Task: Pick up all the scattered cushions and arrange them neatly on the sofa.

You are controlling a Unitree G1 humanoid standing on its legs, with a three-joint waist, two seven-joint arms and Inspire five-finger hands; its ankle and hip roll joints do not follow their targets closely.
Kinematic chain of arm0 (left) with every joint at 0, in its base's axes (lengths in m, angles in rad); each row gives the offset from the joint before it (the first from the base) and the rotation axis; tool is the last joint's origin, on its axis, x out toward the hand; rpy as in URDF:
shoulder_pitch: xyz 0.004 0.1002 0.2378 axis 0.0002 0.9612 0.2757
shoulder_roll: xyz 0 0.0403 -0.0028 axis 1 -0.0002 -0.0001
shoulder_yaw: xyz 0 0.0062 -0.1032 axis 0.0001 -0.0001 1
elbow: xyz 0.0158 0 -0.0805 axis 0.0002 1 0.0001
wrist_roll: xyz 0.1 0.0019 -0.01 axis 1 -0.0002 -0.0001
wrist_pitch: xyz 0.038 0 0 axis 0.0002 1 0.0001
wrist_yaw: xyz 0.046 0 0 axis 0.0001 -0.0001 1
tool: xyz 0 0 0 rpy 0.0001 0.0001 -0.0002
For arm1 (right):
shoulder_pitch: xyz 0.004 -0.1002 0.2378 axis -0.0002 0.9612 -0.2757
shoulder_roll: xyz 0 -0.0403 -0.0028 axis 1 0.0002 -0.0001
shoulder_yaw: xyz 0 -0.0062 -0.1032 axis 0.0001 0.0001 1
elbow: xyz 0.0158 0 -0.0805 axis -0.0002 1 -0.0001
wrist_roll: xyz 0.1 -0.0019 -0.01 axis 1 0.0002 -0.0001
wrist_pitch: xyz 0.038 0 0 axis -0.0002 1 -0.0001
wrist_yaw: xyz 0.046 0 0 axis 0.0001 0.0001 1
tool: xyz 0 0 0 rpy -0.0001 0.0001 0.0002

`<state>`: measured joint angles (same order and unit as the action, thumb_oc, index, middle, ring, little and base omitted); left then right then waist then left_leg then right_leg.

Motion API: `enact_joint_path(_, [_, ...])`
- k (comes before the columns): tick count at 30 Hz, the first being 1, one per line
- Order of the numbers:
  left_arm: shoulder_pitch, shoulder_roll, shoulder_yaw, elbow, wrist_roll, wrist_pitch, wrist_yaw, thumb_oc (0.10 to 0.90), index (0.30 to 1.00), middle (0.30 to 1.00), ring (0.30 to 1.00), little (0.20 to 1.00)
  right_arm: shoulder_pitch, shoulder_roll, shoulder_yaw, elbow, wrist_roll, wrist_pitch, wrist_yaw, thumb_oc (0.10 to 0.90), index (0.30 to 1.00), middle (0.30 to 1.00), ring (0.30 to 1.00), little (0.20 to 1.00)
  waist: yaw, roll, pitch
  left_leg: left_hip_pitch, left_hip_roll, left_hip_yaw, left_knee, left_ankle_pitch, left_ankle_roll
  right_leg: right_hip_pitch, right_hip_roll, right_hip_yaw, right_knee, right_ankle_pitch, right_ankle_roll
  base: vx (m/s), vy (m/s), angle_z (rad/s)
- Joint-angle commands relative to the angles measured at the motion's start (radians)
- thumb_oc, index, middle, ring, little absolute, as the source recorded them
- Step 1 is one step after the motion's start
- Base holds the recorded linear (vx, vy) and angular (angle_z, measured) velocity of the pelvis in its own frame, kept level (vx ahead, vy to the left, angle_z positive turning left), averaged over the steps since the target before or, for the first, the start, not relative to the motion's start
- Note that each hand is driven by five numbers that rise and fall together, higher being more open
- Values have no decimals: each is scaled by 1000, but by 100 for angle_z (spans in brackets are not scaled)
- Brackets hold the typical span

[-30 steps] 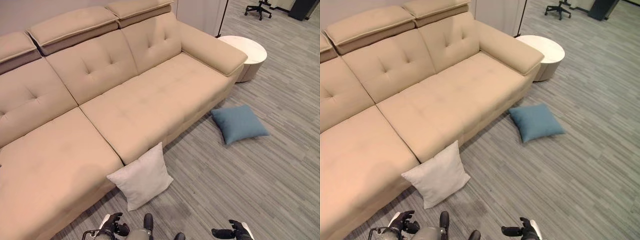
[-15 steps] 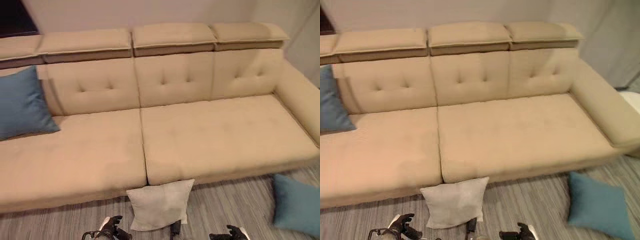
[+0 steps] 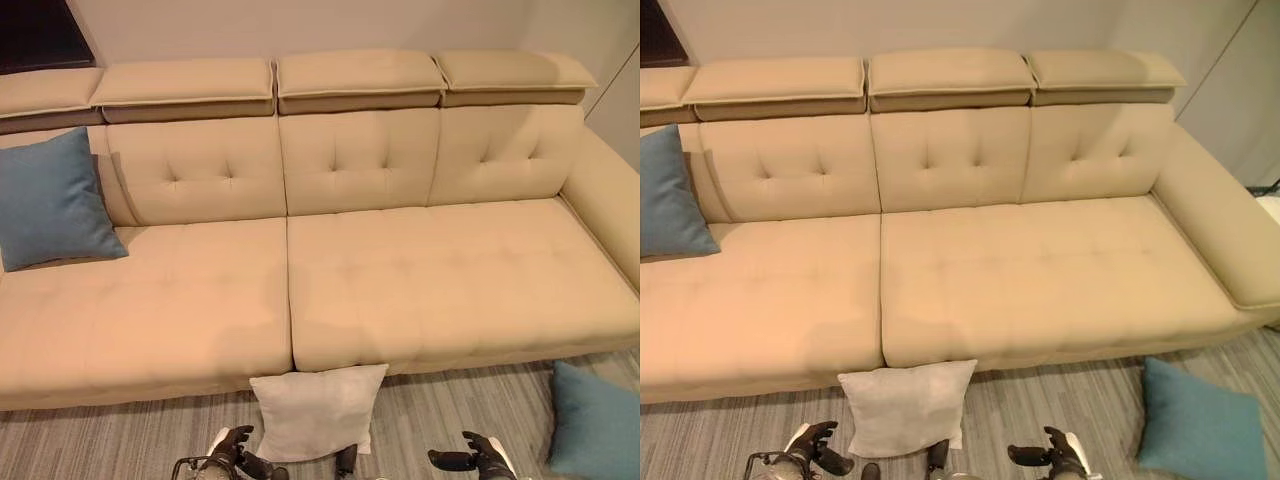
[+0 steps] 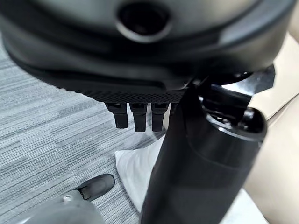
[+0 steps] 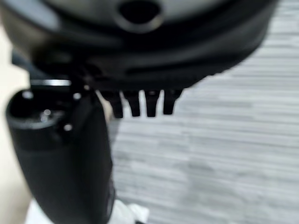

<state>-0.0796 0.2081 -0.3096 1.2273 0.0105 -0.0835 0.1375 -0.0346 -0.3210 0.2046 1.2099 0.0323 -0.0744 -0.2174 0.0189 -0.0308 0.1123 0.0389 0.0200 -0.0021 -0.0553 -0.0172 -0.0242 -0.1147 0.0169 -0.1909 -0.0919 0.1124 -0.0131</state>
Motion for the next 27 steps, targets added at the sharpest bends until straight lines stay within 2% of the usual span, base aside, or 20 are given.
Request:
enact_joint_path(1, [-18, 33, 26, 26, 13, -23, 11, 800, 900, 900, 900, 900, -26, -9, -8, -8, 11, -15, -13, 800, 900, 900, 900, 900, 27, -30, -14, -91, -30, -27, 66, -29, -12, 58, -117, 2, 75, -69, 129, -72, 175, -26])
enact_joint_path(4, [-17, 48, 37, 31, 15, -25, 15, 800, 900, 900, 900, 900, -40, -1, 1, -21, 1, -11, -12, 800, 900, 900, 900, 900, 35, -32, -5, -93, -46, -31, 53, -26, 4, 10, -131, 27, 100, -42, 152, -92, 134, -27])
enact_joint_path(6, [-19, 52, 38, 33, 14, -25, 18, 800, 900, 900, 900, 900, -45, 0, 4, -22, 1, -11, -13, 800, 900, 900, 900, 900, 37, -32, -2, -96, -48, -31, 49, -21, 8, -5, -134, 35, 112, -39, 155, -111, 76, -31])
enact_joint_path(9, [-27, 72, 46, 36, 16, -25, 16, 800, 900, 900, 900, 900, -52, 7, 12, -22, 6, -13, -5, 800, 900, 900, 900, 900, 37, -27, 4, -114, -49, -27, 44, -3, 22, -18, -119, 78, 201, -81, 153, -109, 31, -20])
enact_joint_path(10, [-17, 72, 50, 35, 9, -29, 17, 800, 900, 900, 900, 900, -43, 6, 9, -15, 3, -14, -3, 800, 900, 900, 900, 900, 56, -30, -10, -114, -52, -11, 43, 0, 17, 35, -122, 54, 184, -99, 146, -87, 1, -25])
enact_joint_path(11, [-17, 72, 50, 35, 9, -29, 17, 800, 900, 900, 900, 900, -42, 6, 9, -15, 3, -14, -3, 800, 900, 900, 900, 900, 57, -30, -9, -113, -52, -11, 42, 0, 17, 36, -122, 54, 183, -98, 146, 20, -101, -27])
enact_joint_path(12, [-10, 69, 54, 41, 13, -29, 12, 800, 900, 900, 900, 900, -33, 2, 6, -11, 2, -13, -3, 800, 900, 900, 900, 900, 62, -37, -36, -99, -53, -10, 31, 0, 10, 73, -119, 46, 128, -101, 144, 52, -79, -15])
enact_joint_path(14, [-1, 60, 56, 45, 16, -27, 12, 800, 900, 900, 900, 900, -30, -2, 7, -19, 2, -16, -5, 800, 900, 900, 900, 900, 58, -37, -51, -77, -42, 0, 4, 6, 0, 99, -110, 37, 79, -96, 145, 66, -145, -4])
enact_joint_path(18, [0, 54, 54, 45, 15, -25, 10, 800, 900, 900, 900, 900, -28, -2, 7, -28, 4, -18, -4, 800, 900, 900, 900, 900, 50, -32, -47, -64, -34, 0, -5, 11, -6, 107, -105, 33, 68, -98, 141, 22, -108, -9])
enact_joint_path(22, [-23, 46, 60, 23, -29, -28, 18, 800, 900, 900, 900, 900, -41, -7, -1, -33, 30, -23, -11, 800, 900, 900, 900, 900, 44, -22, -16, -84, -26, -8, 7, 14, -12, 89, -102, 25, 76, -103, 134, -53, -60, 5])
enact_joint_path(25, [-73, 51, 68, -16, -104, -40, 39, 800, 900, 900, 900, 900, -89, -23, -14, -58, 83, -39, -25, 800, 900, 900, 900, 900, 42, -14, 54, -186, -20, -15, 77, 14, -14, -10, -109, 17, 136, -104, 123, -313, -62, 10])
enact_joint_path(26, [-121, 58, 68, -46, -177, -60, 65, 800, 900, 900, 900, 900, -140, -35, -14, -79, 120, -49, -41, 800, 900, 900, 900, 900, 40, -6, 111, -312, -23, -22, 164, 15, -20, -142, -123, 7, 229, -104, 109, -536, -68, 22])
enact_joint_path(27, [-151, 66, 66, -65, -221, -75, 79, 800, 900, 900, 900, 900, -171, -42, -10, -95, 141, -57, -52, 800, 900, 900, 900, 900, 39, -1, 131, -387, -29, -25, 211, 17, -22, -223, -126, 2, 286, -108, 99, -414, -49, 14])
